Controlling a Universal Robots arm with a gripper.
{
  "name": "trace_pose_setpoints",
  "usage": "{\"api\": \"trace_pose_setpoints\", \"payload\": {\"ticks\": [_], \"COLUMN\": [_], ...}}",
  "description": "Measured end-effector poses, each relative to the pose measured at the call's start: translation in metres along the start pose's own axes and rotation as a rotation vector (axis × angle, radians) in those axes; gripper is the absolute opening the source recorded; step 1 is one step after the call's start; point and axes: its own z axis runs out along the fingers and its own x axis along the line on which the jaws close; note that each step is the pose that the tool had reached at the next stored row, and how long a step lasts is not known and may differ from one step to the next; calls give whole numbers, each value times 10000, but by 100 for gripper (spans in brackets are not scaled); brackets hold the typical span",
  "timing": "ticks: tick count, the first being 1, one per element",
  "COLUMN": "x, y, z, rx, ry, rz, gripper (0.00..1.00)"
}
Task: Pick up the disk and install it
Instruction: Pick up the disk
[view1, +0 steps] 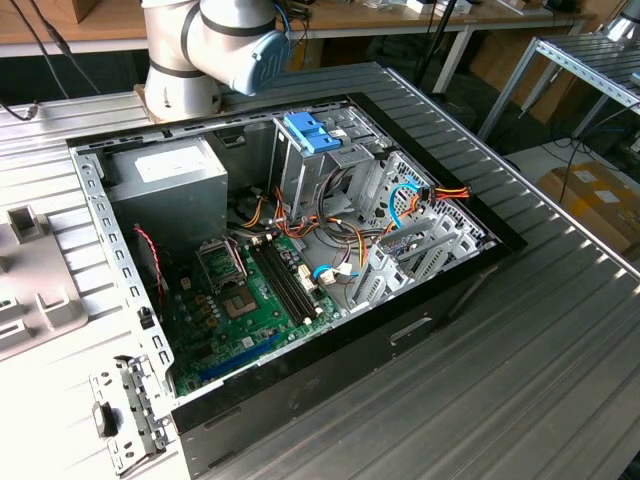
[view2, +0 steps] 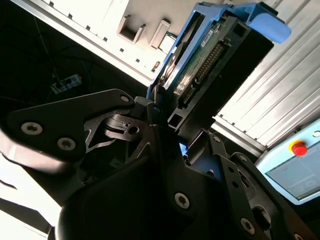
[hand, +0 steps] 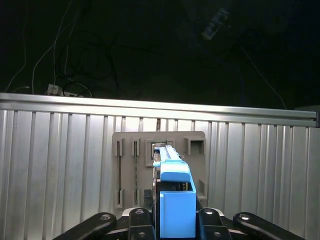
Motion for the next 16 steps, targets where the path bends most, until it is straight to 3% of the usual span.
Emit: {"api": "trace_pose_setpoints", "payload": {"ticks": [16], "x": [212], "y": [-8], "z": [-7], "rx": [0], "ry": [0], "rz": [0], "gripper": [36]}}
